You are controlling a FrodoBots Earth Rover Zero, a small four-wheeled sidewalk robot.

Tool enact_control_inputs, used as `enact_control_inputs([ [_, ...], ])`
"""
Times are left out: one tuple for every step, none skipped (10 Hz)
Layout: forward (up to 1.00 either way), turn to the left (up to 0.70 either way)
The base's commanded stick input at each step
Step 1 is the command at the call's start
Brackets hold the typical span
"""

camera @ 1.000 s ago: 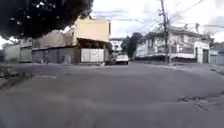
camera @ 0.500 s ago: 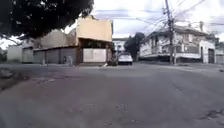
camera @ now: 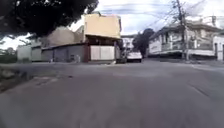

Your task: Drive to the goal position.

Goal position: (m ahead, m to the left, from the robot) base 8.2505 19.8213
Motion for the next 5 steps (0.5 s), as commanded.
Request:
enact_control_inputs([
  [1.00, 0.07],
  [1.00, 0.07],
  [1.00, 0.07],
  [1.00, 0.29],
  [1.00, 0.47],
])
